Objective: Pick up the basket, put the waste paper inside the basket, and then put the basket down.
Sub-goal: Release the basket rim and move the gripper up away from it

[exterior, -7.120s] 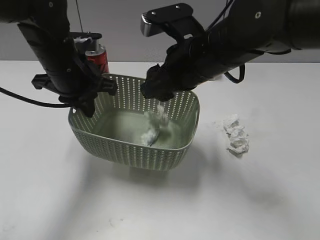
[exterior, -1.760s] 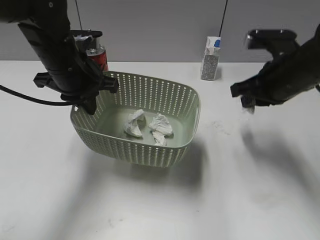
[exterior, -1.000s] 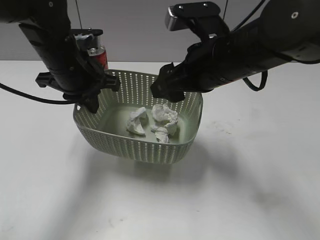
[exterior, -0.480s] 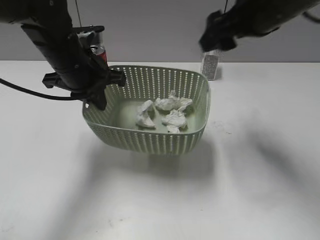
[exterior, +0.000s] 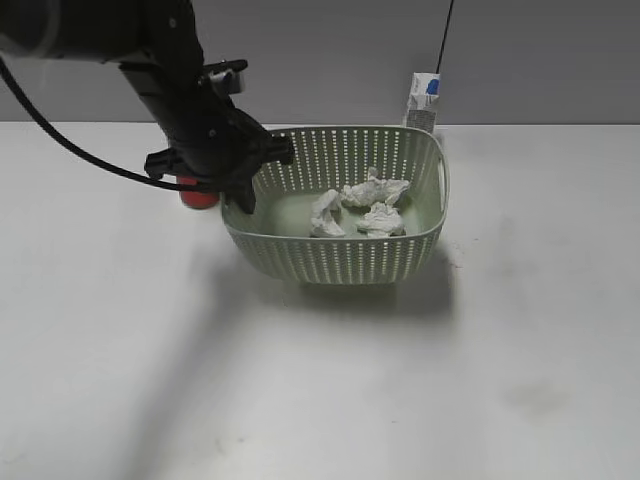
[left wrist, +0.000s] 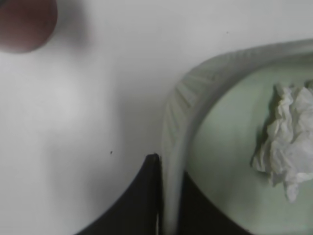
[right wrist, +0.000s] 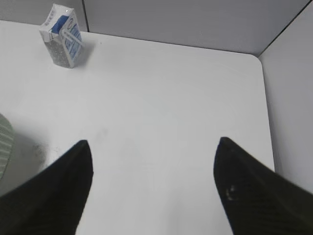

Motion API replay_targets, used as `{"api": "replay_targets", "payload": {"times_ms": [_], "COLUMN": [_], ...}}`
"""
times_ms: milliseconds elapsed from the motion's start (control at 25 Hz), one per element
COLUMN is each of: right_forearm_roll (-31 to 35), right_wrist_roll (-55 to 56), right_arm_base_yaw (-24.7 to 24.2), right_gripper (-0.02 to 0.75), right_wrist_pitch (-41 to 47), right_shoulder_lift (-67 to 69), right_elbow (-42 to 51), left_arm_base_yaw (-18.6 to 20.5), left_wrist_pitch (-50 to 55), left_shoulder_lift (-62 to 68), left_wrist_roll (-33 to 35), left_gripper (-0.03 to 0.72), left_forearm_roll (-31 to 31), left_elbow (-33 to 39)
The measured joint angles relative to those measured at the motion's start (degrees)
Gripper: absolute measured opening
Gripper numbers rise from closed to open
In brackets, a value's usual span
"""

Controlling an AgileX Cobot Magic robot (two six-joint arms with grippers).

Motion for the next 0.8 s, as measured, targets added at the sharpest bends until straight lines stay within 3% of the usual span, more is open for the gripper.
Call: {"api": "replay_targets", "payload": {"times_ms": [160,240,320,440,560,800], "right_forearm_roll": [0.68,1.54,2.02,2.28,2.55,3.07], "right_wrist_roll": [-0.40,-0.73,-1.12,-1.26,-1.26,-2.42], "right_arm_base_yaw": [-0.22,-0.22,-0.22,-0.22,-0.22,-0.22], "right_gripper": [0.581,0.580,0.580,0.580,0.580,0.580], "right_wrist_pitch": [4.56,4.82,5.14,6.39,8.96,12.23], "right_shoulder_lift": [-3.55,-5.31,-7.05,-9.08,-10.80,-16.51], "right_elbow": [0.00,0.00,0.00,0.00,0.00,4.73], "left_arm_base_yaw": [0.00,0.00,0.00,0.05,0.17,3.35], "left_wrist_pitch": [-0.21,-0.21,-0.21,0.02,2.18,9.47], "left_shoulder_lift": [2.13,2.32,2.37,2.37,2.37,-0.31], "left_wrist_roll": [-0.59,-0.69,-0.70,-0.76,-0.51,3.20], "left_gripper": [0.007,0.051,0.153,0.417,0.614,0.652], "left_forearm_roll": [0.95,1.93,2.27,2.34,2.34,2.45], "left_elbow": [-0.61,-0.67,-0.73,-0.78,-0.77,-0.77]}}
